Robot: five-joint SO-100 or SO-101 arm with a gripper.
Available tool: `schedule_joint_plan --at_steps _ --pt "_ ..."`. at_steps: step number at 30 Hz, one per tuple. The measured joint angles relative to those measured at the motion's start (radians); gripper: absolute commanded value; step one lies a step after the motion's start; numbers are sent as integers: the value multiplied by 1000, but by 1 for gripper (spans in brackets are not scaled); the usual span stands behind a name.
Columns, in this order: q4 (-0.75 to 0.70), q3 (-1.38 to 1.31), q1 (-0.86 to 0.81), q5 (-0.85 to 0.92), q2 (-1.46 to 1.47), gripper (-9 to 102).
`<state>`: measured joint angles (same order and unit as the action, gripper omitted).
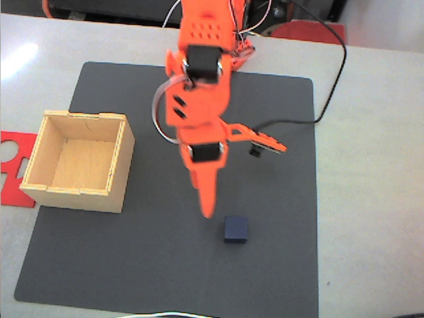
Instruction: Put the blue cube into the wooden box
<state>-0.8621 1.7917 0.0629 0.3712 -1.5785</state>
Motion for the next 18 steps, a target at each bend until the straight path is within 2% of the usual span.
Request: schedule_joint_plan --at_steps 7,18 --pt "-3 -69 103 -41 115 28" --pt "-3 -199 112 -78 235 28"
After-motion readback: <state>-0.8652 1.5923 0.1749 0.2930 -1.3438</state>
